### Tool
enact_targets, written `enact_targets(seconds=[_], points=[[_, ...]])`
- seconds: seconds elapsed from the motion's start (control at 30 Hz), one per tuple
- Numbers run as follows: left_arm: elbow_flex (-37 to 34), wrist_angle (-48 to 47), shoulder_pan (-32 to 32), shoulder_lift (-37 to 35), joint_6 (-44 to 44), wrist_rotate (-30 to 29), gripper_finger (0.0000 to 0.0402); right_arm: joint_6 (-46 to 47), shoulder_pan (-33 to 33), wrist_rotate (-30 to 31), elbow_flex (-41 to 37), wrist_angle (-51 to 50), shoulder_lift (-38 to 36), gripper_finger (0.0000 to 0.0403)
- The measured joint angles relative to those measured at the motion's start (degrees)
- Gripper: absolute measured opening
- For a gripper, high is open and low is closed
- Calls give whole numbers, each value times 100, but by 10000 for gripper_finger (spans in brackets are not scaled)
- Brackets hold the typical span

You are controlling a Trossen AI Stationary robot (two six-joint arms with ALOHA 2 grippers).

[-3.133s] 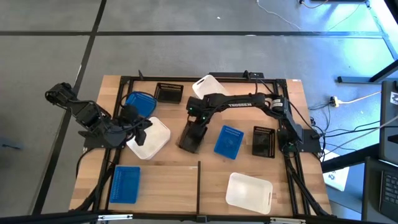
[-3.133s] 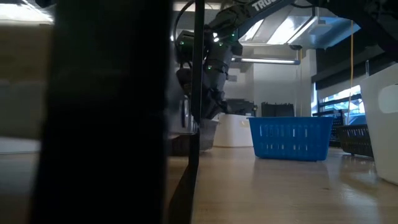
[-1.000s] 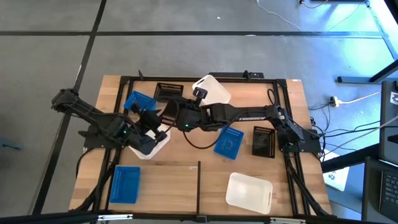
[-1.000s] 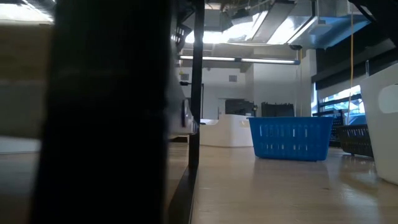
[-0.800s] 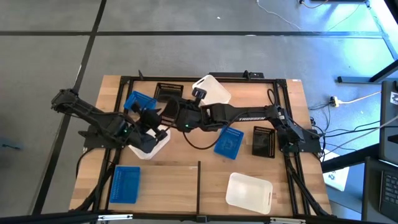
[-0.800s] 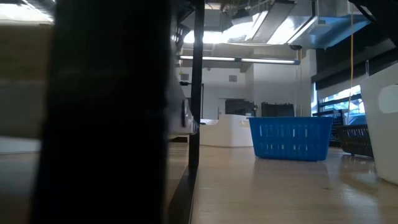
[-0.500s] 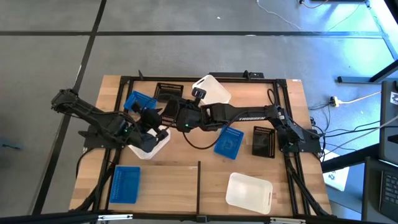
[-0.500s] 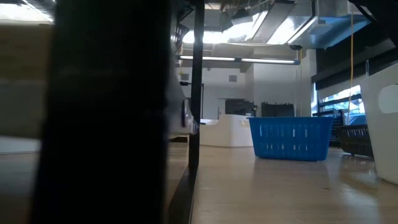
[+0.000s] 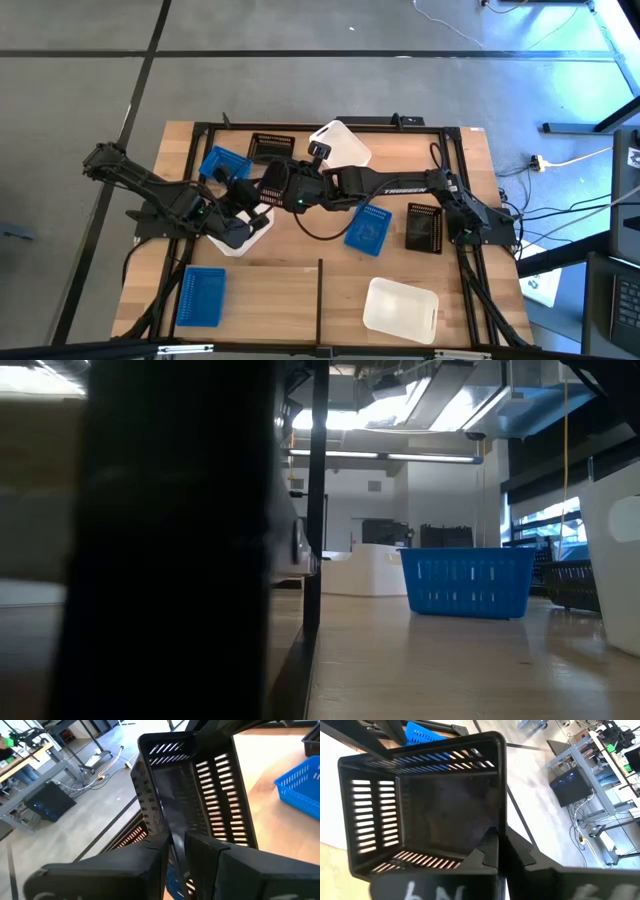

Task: Stack baskets on shelf by color
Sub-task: Put the bottom left bin on the shelf

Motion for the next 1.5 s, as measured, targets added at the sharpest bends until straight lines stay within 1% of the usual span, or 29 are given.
enact_targets(seconds=[0.13,0.57,0.8,1.0,1.07,1.13,1.2,1.27,1.4,1.5], points=[[0,-23,35,0,2,-1,55,17,0,2,0,-2,0,1],[0,-24,485,0,0,56,55,22,4,28,0,32,0,1],[0,-15,755,0,-12,604,55,22,15,23,0,33,0,1],[0,-9,982,2,-10,647,54,24,15,26,0,39,0,1],[0,-9,1028,2,-9,670,43,24,15,25,0,39,0,1],[0,-7,1060,2,-9,737,17,24,13,22,0,37,0,1],[0,-7,1097,2,-8,829,6,26,15,9,-2,20,0,3],[0,-8,1124,2,-7,892,3,60,13,-80,-2,20,0,10],[-2,-37,1137,0,-17,1074,2,450,-14,-520,-2,-7,0,27],[-2,-52,1137,0,-58,1209,1,375,-43,-752,-2,-13,0,39]])
